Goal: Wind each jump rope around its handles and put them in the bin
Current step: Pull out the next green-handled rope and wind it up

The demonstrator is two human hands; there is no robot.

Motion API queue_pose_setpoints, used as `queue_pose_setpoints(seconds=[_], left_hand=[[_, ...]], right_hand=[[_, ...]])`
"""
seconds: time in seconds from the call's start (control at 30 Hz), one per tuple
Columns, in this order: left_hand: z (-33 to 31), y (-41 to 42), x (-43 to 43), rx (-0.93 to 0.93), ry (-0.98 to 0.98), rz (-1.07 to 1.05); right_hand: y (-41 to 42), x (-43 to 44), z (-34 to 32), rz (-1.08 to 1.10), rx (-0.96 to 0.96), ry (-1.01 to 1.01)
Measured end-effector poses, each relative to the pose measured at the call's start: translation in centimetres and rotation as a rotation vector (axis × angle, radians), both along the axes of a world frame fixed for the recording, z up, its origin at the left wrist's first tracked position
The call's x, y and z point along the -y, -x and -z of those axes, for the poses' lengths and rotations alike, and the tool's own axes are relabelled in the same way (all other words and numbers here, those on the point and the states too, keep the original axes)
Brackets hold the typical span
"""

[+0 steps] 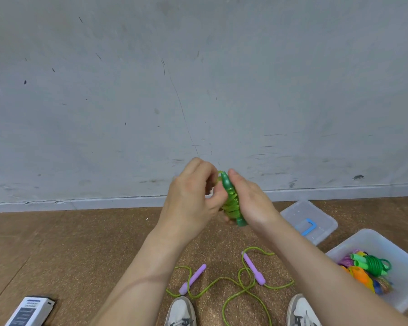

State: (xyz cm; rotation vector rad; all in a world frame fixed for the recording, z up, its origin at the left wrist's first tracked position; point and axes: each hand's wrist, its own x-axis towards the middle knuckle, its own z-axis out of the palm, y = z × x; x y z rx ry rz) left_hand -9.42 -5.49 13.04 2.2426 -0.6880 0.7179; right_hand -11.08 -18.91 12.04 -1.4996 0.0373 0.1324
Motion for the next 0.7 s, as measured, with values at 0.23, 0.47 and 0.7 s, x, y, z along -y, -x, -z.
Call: queue_pose_setpoints(seconds=[0.23, 0.47, 0.7], left_hand=[[-0.5, 0.2, 0.4, -0.017, -0.229, -0.181], [-0.4, -0.4, 0.2, -0.091, -0.137, -0.061], [-0.3, -0.2, 0.7, -0.301, 0.240, 0.059]], right_hand=[[-0.6, -0.2, 1.0, 0.099, 0.308, 0.286], [-0.3, -0.4, 0.6, 0.113, 0.140, 0.173], [0.1, -0.7, 0.0, 0.025, -0.232, -0.371]])
